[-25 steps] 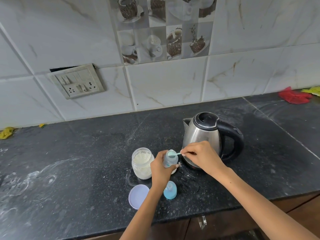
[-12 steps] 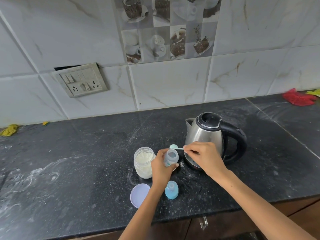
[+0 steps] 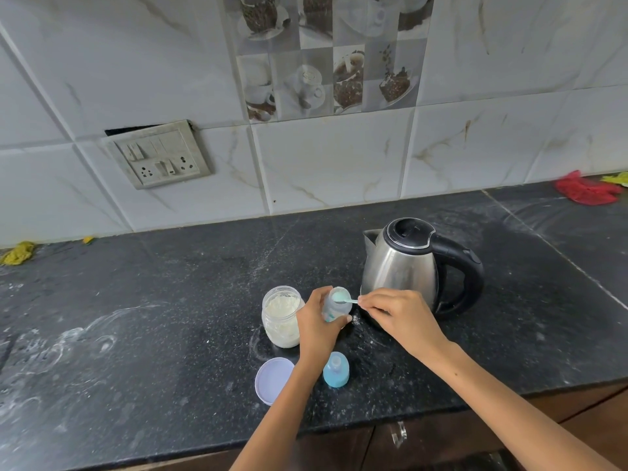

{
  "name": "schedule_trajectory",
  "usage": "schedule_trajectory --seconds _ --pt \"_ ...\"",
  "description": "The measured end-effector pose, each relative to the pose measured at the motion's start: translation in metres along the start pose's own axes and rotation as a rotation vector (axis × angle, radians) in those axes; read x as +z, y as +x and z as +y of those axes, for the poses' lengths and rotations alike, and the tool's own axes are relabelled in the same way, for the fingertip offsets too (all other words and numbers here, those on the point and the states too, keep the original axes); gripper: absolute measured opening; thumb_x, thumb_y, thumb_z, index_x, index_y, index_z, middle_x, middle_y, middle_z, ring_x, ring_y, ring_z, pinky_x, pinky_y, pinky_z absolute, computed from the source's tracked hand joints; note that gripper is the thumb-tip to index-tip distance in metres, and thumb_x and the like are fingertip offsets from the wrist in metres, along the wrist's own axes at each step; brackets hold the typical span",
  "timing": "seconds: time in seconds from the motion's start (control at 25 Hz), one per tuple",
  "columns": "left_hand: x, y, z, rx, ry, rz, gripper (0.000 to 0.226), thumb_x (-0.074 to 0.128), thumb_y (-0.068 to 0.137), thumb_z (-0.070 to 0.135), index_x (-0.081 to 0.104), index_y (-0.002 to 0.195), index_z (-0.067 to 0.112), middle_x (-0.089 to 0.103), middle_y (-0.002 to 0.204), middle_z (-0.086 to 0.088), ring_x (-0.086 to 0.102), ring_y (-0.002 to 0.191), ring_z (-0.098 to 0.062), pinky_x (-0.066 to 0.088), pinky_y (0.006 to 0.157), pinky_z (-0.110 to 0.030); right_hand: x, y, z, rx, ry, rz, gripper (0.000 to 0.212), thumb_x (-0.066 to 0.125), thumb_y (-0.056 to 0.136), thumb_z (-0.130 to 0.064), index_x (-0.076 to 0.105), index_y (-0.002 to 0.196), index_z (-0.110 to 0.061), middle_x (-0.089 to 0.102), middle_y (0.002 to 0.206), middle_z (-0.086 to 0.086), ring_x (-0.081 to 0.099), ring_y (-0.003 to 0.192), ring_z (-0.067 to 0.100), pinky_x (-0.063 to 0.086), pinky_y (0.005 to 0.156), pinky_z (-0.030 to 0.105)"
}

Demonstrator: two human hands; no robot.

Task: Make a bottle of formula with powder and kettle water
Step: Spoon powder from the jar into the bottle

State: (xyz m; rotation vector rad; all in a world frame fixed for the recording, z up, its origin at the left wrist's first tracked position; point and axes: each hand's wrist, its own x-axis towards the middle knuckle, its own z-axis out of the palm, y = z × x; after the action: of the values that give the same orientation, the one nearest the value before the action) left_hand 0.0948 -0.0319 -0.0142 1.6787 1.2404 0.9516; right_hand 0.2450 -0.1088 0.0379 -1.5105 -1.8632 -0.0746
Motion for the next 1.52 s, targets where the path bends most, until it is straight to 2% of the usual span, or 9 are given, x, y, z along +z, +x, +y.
schedule_trajectory --seconds 0.2,0.48,0.68,0.84,0.88,0.96,1.08,1.28,1.52 --pt "-0.001 0.001 0.002 0.004 0.008 -0.014 0.056 0.084 0.065 0.008 0.059 0.114 0.017 0.068 0.109 0.004 0.062 0.103 -0.012 0.05 0.092 -0.027 0.002 0.001 0.004 -0.039 -0.051 -0.022 0.019 0.081 0.072 0.008 0.079 0.087 -0.002 0.079 0.089 0.007 0.076 0.074 0.022 0.063 0.061 0.038" --pt "0.002 0.0 -0.005 -0.023 -0.006 -0.017 0.059 0.086 0.063 0.008 0.059 0.116 0.015 0.068 0.111 0.003 0.062 0.105 -0.013 0.05 0.094 -0.028 0.001 0.009 0.004 0.011 -0.027 -0.074 0.013 0.078 0.078 0.003 0.079 0.089 -0.004 0.079 0.09 0.006 0.076 0.077 0.021 0.062 0.071 0.035" --pt "0.006 0.0 -0.011 -0.083 -0.017 -0.055 0.059 0.086 0.065 0.01 0.057 0.116 0.016 0.067 0.112 0.002 0.062 0.108 -0.016 0.047 0.09 -0.022 0.005 0.018 0.011 0.464 0.261 -0.031 0.007 0.075 0.083 -0.005 0.077 0.083 -0.012 0.077 0.073 0.003 0.073 0.066 0.008 0.057 0.072 0.022" --pt "0.009 -0.005 -0.012 -0.077 0.005 -0.062 0.073 0.083 0.069 0.009 0.048 0.133 0.013 0.06 0.129 0.002 0.054 0.121 -0.016 0.042 0.098 -0.021 0.007 0.016 0.011 0.662 0.452 0.054 0.005 0.076 0.081 -0.001 0.073 0.08 -0.006 0.076 0.069 0.008 0.074 0.062 0.011 0.06 0.068 0.027" --pt "0.007 -0.006 -0.012 -0.08 0.015 -0.077 0.08 0.082 0.07 0.009 0.042 0.14 0.012 0.057 0.13 0.005 0.053 0.12 -0.012 0.041 0.098 -0.015 0.008 0.015 0.011 0.701 0.503 0.074 0.006 0.075 0.081 0.0 0.072 0.08 -0.005 0.076 0.071 0.008 0.074 0.063 0.013 0.06 0.067 0.028" --pt "0.0 -0.012 -0.011 -0.065 0.052 -0.085 0.086 0.08 0.072 0.008 0.036 0.145 0.015 0.055 0.116 0.015 0.052 0.103 -0.005 0.038 0.081 0.002 0.008 0.013 0.01 0.775 0.618 0.102 0.006 0.074 0.082 0.002 0.072 0.082 -0.004 0.076 0.071 0.008 0.075 0.064 0.015 0.06 0.061 0.023" --pt "-0.02 -0.031 -0.009 -0.01 0.087 0.016 0.063 0.078 0.076 0.013 0.052 0.133 0.017 0.059 0.111 0.017 0.057 0.099 -0.003 0.038 0.076 0.005 0.007 0.015 0.004 0.855 0.804 0.122 0.007 0.073 0.083 0.003 0.072 0.083 -0.004 0.076 0.068 0.006 0.075 0.064 0.014 0.056 0.056 0.014" --pt "-0.054 -0.06 -0.008 -0.057 -0.008 0.16 0.026 0.072 0.082 0.018 0.066 0.107 0.018 0.071 0.102 0.009 0.066 0.096 -0.003 0.052 0.084 -0.02 0.033 0.034 -0.016 0.835 0.784 0.023 0.007 0.075 0.082 -0.002 0.072 0.083 -0.009 0.075 0.073 0.008 0.069 0.056 0.004 0.051 0.05 0.013" --pt "-0.07 -0.073 -0.014 -0.13 -0.041 0.213 0.021 0.068 0.085 0.014 0.066 0.105 0.02 0.07 0.102 0.013 0.066 0.096 -0.006 0.051 0.085 -0.021 0.078 0.063 -0.042 0.643 0.504 -0.027 0.019 0.082 0.075 -0.013 0.067 0.085 -0.01 0.074 0.074 0.004 0.071 0.064 0.018 0.058 0.064 0.032"
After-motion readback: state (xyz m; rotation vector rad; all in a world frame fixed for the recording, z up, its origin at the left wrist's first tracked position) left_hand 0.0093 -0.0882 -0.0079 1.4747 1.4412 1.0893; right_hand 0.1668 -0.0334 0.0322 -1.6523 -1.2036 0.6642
